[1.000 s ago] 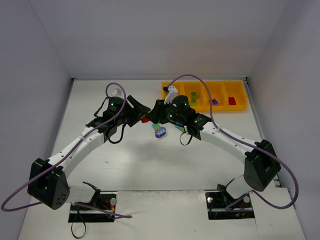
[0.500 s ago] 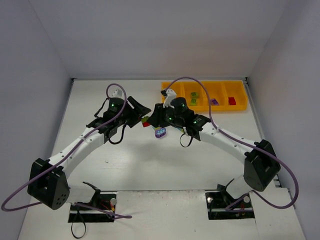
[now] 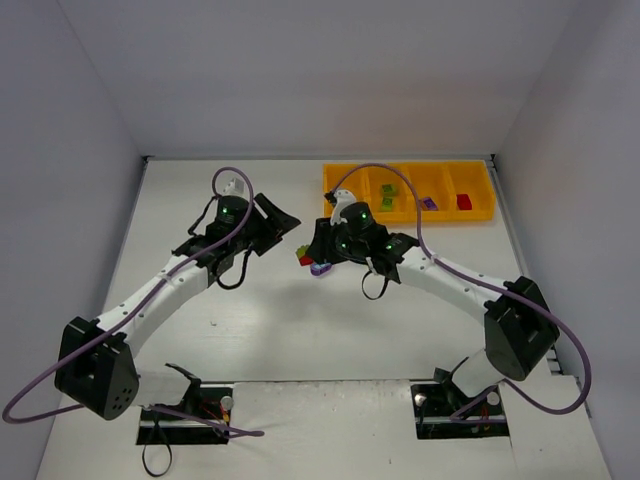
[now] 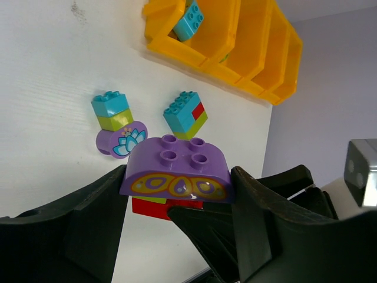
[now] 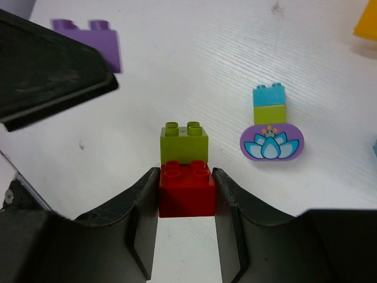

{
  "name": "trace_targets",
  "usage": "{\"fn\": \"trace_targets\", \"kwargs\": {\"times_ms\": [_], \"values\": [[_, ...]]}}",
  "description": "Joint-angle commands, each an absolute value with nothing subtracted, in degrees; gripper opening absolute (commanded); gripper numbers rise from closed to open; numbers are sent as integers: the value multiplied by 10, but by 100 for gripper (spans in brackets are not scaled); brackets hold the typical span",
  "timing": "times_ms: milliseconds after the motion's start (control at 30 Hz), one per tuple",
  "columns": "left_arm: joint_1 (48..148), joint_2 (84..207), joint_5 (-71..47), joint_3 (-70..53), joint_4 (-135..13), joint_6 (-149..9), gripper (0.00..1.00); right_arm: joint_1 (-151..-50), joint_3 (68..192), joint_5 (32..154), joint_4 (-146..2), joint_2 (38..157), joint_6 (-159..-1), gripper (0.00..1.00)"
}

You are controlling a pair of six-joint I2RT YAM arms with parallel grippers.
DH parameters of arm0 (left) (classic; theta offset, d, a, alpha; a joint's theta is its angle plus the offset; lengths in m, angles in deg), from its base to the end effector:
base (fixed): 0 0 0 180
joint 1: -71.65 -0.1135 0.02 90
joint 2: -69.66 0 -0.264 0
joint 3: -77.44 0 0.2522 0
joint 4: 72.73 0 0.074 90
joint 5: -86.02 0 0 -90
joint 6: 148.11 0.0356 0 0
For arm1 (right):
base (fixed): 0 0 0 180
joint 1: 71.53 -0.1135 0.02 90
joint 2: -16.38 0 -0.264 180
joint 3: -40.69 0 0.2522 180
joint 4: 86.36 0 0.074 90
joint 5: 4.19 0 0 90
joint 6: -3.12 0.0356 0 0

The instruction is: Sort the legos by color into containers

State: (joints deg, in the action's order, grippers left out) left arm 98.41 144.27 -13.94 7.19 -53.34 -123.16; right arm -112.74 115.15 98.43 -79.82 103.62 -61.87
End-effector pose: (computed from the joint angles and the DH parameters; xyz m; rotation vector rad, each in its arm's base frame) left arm 0.2662 -0.1411 0.3049 -0.5994 2.1056 -1.1568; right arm 0.2626 0.2403 0.2854 -0.4416 1.9781 0.9698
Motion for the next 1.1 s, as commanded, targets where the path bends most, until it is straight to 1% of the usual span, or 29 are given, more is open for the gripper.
{"fn": "trace_targets", "kwargs": {"times_ms": [0, 300, 367, 500, 600, 733, 833, 900, 933, 1067], "values": [[978, 1411, -124, 73, -543, -1201, 9, -1123, 1131, 960, -794, 1023, -625, 0], [978, 1396, -136, 84, -533, -1115, 9, -1123, 1085, 969, -790, 1016, -624, 0], [978, 1404, -144, 80, -518, -1091, 9, -1123, 1085, 965, -788, 1010, -626, 0], [980, 1419, -118, 87, -471, -1074, 10, -1121, 1089, 948, -773, 993, -636, 0], [983, 1442, -79, 106, -440, -1069, 26, -1120, 1090, 941, -768, 976, -644, 0], [992, 1497, -57, 95, -408, -1062, 34, -1117, 1090, 939, -764, 967, -646, 0], [1002, 1550, -46, 78, -388, -1061, 37, -1117, 1091, 943, -764, 963, -654, 0], [1009, 1577, -45, 73, -391, -1060, 45, -1116, 1092, 946, -764, 959, -662, 0], [1011, 1584, -45, 71, -393, -1061, 53, -1116, 1092, 948, -764, 955, -665, 0], [1013, 1614, -45, 63, -394, -1062, 64, -1116, 1089, 947, -764, 944, -675, 0]]}}
